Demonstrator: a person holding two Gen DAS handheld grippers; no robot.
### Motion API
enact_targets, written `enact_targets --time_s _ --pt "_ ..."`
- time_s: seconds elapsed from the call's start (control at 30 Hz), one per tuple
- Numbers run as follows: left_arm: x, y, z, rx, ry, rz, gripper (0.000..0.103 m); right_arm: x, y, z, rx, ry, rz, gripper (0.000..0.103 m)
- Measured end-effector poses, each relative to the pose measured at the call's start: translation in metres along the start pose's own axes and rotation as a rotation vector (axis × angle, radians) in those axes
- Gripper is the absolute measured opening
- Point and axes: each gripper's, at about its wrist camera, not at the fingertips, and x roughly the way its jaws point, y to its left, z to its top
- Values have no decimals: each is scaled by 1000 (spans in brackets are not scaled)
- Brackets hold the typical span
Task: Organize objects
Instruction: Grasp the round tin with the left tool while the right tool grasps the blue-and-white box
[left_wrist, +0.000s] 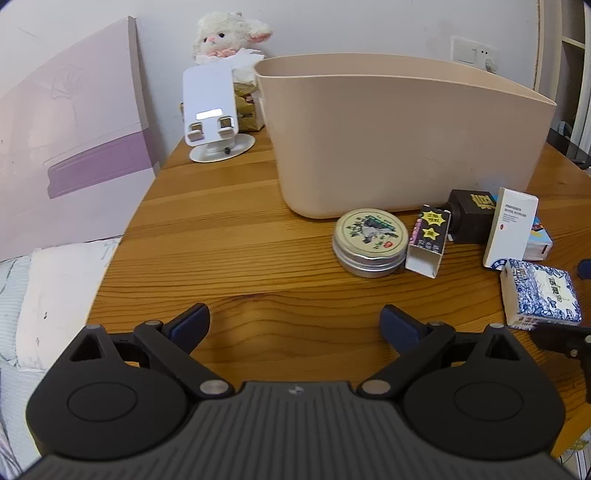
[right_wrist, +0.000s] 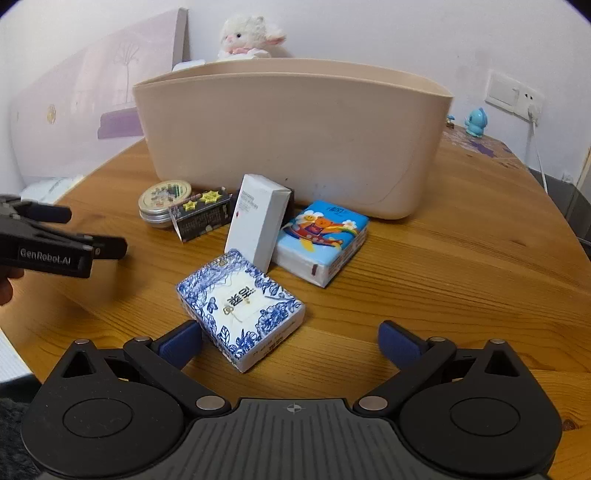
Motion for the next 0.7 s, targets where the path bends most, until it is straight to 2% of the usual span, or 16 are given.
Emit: enact_targets --time_s 0.17,0.53,0.6,0.7 --pt "7 -5 3 -3 -25 -23 99 6 0 3 6 -26 8 103" --pt "32 -12 19 -8 -72 -63 100 9 -23 4 43 -58 -30 99" --pt "35 -14 20 -13 -77 -70 100 7 -28 5 63 -46 -17 98" --pt "38 -15 23 -11 -83 -75 100 2 -30 6 104 -35 41 103"
